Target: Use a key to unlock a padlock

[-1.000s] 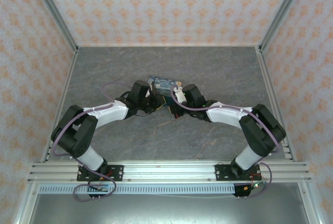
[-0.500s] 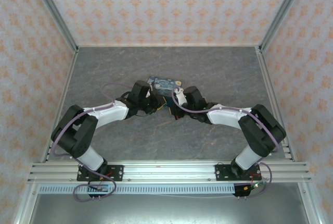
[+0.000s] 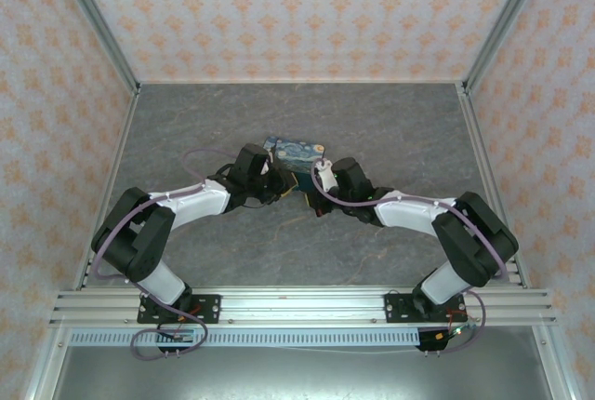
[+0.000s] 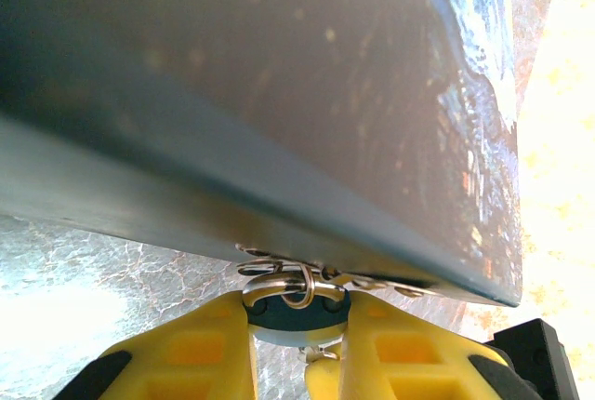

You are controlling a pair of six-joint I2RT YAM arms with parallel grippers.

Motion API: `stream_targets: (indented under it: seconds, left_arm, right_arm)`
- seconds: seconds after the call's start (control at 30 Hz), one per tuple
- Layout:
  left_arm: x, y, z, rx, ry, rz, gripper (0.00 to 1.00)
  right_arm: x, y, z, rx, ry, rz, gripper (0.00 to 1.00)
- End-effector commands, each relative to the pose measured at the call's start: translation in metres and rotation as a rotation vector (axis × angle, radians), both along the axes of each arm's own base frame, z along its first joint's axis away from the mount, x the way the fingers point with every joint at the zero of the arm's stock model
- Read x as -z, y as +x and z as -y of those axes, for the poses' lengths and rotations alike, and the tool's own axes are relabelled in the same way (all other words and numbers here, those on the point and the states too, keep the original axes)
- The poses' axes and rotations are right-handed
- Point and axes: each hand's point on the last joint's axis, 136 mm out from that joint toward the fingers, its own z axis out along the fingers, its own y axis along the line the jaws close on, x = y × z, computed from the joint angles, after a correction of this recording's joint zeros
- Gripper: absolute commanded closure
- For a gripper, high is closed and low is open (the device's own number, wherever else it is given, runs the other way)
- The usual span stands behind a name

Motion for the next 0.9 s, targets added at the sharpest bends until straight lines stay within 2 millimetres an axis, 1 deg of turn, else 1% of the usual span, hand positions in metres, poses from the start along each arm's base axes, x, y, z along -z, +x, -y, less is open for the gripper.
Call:
stream_targets:
  seconds: [0.0,0.4,0.7,0.87]
  left_arm:
    - [-0.023,0.003,0.009,0.011,-0.044,0.039,0.78]
    - [-0.023,0.003,0.009,0.013,-0.045,0.039,0.78]
    - [-0.023,0.002,0.010,0.015,-0.046,0.037,0.78]
    - [-0.023,0.003,0.010,0.016,-0.047,0.038,0.78]
  right_arm:
    - [-0.014,0.003,-0.007,-0.004,0.041,0.033,1.00]
    - [-0.018,0.008,-0.015,-0.011,0.072,0.034,1.00]
    - [-0.013,0.011,-0.016,-0.011,0.053,0.022,1.00]
    - [-0.019,0.011,-0.018,-0.009,0.077,0.034,1.00]
